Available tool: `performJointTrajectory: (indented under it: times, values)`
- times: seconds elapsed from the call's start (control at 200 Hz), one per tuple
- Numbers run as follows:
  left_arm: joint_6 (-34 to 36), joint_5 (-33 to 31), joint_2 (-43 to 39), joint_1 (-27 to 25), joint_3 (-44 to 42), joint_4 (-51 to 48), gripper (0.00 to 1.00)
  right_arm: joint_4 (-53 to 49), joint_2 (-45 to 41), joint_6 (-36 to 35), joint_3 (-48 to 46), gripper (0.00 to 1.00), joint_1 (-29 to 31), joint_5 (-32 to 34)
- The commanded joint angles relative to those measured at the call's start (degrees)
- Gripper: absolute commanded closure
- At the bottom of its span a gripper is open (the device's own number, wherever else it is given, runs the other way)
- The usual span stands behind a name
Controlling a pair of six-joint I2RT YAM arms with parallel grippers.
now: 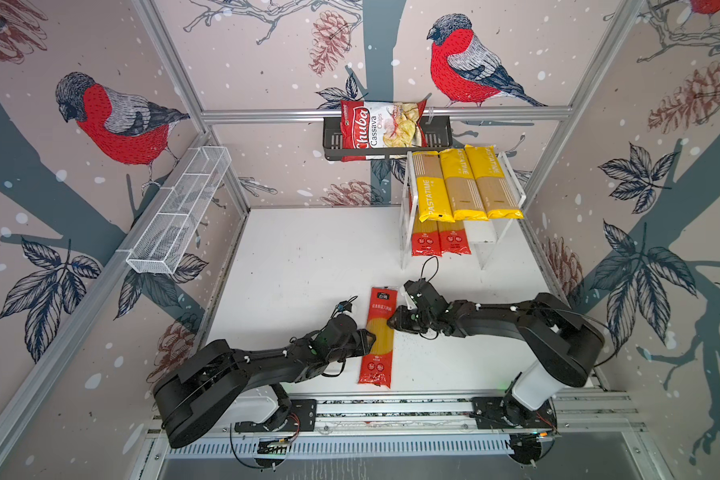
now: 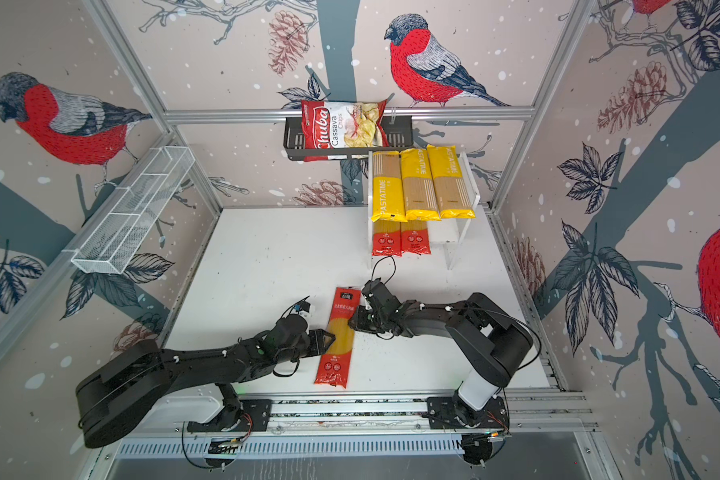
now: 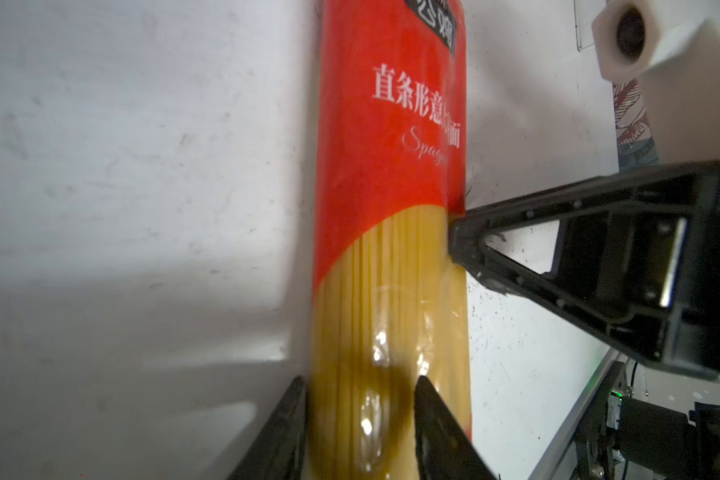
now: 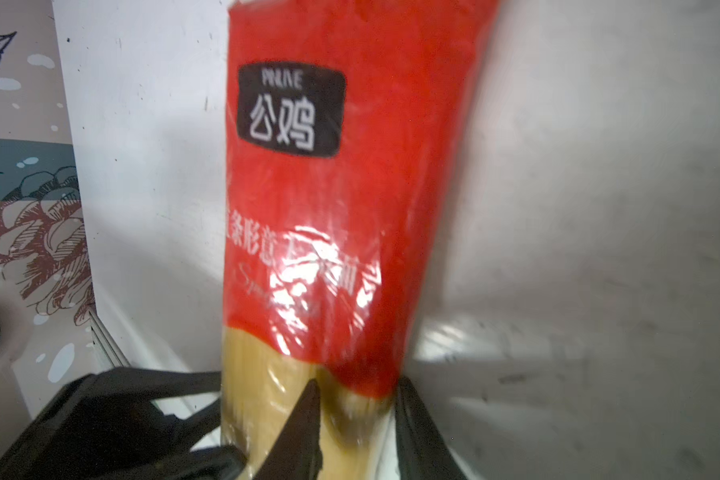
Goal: Place and organize the pasta boxes and bags onto the shelf
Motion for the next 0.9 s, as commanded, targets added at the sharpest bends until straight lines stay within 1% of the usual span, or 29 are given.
performJointTrajectory:
  times: [0.0,0.1,0.21,0.28,0.345,0.5,0.6,0.695,0.896]
  values:
    - [-1.4,-1.2,1.0,-0.2,-0.1,3.3,0.6,3.1,2.7,-0.7,3.5,0.78,-0.4,0.0]
    - [-1.0,-2.6,2.3,-0.2,1.3,4.4,0.62,3.0,4.6,-1.4,6.6,0.8,-1.4,0.4]
    - [0.3,-3.4,5.6,0.4,4.2,5.6,0.63,1.3,6.1,-2.9,9.7,0.82,-2.8,0.2]
    - [1.3,-2.6,7.4,1.2,5.6,5.1,0.63,-0.3,5.6,-4.2,9.9,0.82,-3.3,0.3]
    - [1.6,-2.1,7.4,1.4,6.0,4.4,0.62,-1.6,4.2,-5.4,8.9,0.82,-3.6,0.6]
    - [0.7,-2.7,3.1,1.7,3.7,2.7,0.61,-4.3,-0.3,-7.9,3.7,0.75,-4.1,0.4]
    - [-1.2,-2.9,0.5,1.8,1.5,2.6,0.59,-4.7,-3.0,-8.8,0.2,0.68,-4.1,-1.4]
    - [-2.3,-3.1,0.2,1.7,-0.1,3.7,0.57,-4.3,-4.3,-9.3,-1.9,0.62,-4.2,-3.7]
    - [-2.3,-1.8,2.4,1.8,0.4,6.1,0.57,-1.5,-2.4,-9.2,-2.9,0.61,-5.1,-8.4]
